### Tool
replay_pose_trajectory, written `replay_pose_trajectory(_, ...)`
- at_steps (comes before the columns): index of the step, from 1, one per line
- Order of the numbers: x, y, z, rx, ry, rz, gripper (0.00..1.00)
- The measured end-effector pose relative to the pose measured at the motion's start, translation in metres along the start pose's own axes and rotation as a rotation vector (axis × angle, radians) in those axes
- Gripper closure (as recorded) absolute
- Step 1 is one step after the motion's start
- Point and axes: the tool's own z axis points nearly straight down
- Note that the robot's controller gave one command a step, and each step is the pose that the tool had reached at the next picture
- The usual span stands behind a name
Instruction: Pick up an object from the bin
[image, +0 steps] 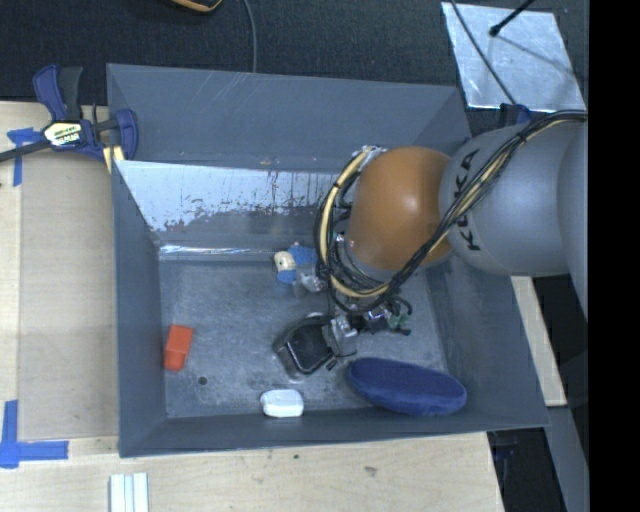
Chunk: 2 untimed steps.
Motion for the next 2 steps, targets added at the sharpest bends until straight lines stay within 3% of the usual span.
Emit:
replay_pose_trajectory(1, -0.004, -0.003, -0.005, 0.007, -0.015, 0.001, 1.00)
replay_pose_trajectory(2, -0.002, 0.034, -0.164, 0.005, -0.014, 0.009, 1.00)
